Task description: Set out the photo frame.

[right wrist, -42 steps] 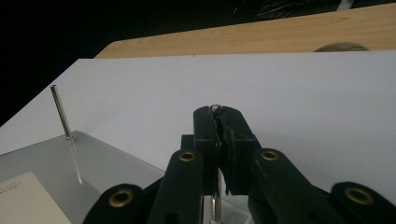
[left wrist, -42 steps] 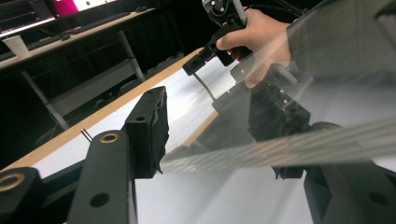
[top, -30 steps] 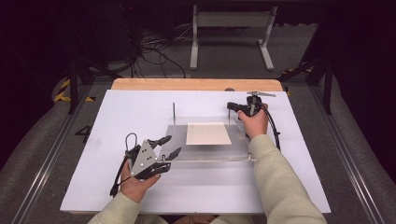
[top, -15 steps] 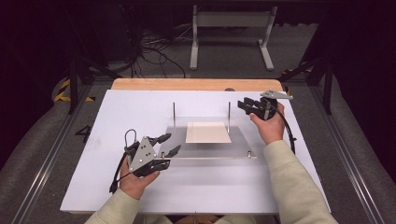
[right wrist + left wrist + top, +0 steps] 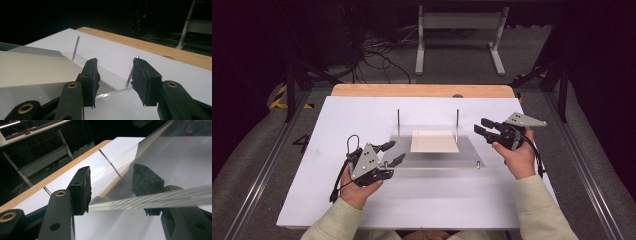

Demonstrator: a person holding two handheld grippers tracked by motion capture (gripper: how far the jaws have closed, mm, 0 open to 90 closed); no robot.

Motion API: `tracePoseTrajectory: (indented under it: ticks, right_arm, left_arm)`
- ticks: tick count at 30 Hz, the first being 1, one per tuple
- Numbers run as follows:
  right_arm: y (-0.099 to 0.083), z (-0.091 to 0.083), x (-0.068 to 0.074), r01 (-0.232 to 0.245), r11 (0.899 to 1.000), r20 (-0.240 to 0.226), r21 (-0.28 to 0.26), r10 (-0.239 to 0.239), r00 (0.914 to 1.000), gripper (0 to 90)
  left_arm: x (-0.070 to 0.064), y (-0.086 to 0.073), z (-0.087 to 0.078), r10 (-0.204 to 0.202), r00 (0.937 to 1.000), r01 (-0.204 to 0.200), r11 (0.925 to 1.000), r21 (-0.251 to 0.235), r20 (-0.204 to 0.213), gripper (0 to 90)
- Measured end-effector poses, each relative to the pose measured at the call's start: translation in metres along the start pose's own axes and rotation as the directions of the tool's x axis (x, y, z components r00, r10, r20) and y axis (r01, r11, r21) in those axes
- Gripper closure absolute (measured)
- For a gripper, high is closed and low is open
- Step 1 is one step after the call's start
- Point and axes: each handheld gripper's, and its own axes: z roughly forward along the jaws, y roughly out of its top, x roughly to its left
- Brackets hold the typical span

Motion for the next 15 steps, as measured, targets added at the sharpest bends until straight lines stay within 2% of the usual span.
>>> tracePoseTrajectory:
  ticks: [2, 4, 12, 15]
  right_arm:
    - [0.000, -0.010, 0.006, 0.001, 1.000, -0.004, -0.025, -0.001, 1.0000, 51.7]
    - [0.002, -0.017, 0.011, 0.039, 0.999, 0.000, -0.017, -0.039, 0.9992, 50.9]
    - [0.006, -0.044, 0.027, 0.105, 0.994, -0.036, -0.020, -0.105, 0.9938, 49.9]
    - [0.006, -0.050, 0.031, 0.137, 0.991, -0.037, -0.010, -0.137, 0.9899, 50.5]
  left_arm:
    - [0.001, 0.001, 0.000, -0.004, 1.0000, 0.004, 1.0000, 0.003, 0.001, 48.1]
    - [0.001, 0.001, 0.000, -0.004, 1.0000, 0.004, 1.0000, 0.002, 0.001, 48.1]
    - [0.004, 0.003, 0.001, -0.008, 0.9999, 0.008, 0.9999, -0.006, 0.008, 48.1]
    - [0.004, 0.003, 0.001, -0.012, 0.9999, 0.012, 0.9999, -0.007, 0.009, 48.0]
